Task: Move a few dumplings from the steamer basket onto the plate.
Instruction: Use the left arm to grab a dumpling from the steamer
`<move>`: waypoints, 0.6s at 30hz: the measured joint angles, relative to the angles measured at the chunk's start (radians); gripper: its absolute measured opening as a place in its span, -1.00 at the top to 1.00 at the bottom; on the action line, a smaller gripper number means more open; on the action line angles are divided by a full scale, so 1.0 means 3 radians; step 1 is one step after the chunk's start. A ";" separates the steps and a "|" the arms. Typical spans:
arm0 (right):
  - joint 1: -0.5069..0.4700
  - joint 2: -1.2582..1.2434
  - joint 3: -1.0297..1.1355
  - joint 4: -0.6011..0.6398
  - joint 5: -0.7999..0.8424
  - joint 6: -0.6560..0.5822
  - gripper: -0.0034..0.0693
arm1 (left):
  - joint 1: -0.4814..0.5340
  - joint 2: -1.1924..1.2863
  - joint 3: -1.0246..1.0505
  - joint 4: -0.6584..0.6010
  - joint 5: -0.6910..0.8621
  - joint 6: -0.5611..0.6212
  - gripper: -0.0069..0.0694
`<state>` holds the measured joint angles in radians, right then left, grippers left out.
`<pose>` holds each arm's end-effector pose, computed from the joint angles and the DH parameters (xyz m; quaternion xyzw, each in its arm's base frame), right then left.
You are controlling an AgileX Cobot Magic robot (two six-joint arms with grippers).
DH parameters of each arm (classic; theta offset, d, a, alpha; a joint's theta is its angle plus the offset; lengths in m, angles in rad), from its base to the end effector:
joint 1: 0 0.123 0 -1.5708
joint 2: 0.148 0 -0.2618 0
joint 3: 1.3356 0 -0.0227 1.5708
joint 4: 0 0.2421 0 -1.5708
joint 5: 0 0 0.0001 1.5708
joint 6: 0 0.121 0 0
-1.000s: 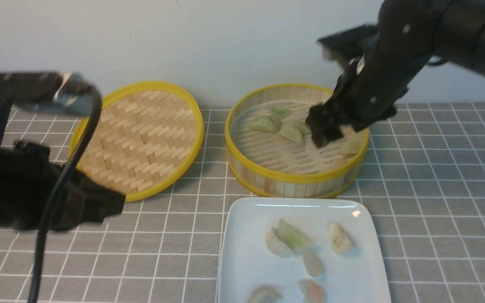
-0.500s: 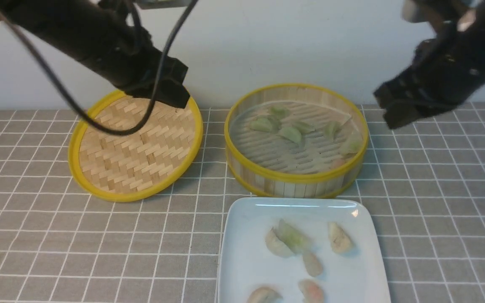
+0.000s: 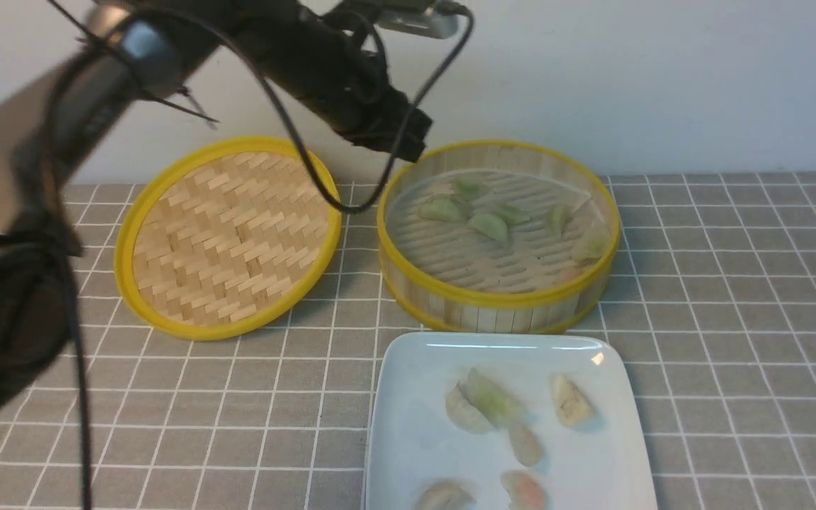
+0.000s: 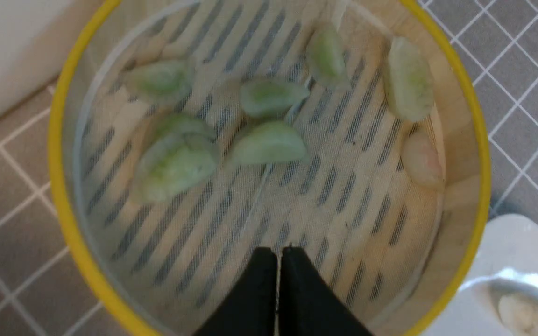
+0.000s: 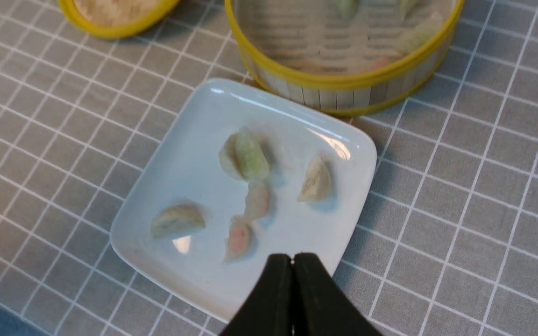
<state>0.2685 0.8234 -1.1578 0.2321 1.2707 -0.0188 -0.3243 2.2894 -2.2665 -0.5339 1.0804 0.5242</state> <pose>0.1304 0.0634 0.3709 -0.1400 0.9187 0.1583 0.3336 0.4589 -0.2116 0.2426 0.3311 0.8684 -0.2302 0.2885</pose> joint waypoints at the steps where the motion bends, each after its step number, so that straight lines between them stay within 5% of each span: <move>1: 0.0000 -0.0035 0.0000 -0.0006 0.0003 0.0010 0.95 | -0.0007 0.0022 -0.0049 0.0003 0.0000 0.0000 0.83; 11: 0.0000 -0.0342 0.0000 -0.0225 0.0030 0.0348 0.95 | -0.0144 0.0618 -0.0401 0.0239 -0.0305 0.0290 0.81; 18: 0.0000 -0.0358 0.0000 -0.0274 0.0031 0.0370 0.95 | -0.0144 0.0738 -0.0401 0.0458 -0.0322 0.0290 0.52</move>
<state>0.2685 0.7162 -1.1578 0.1500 1.2800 0.0923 -0.3674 2.5109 -2.3869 -0.3966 0.9840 0.6111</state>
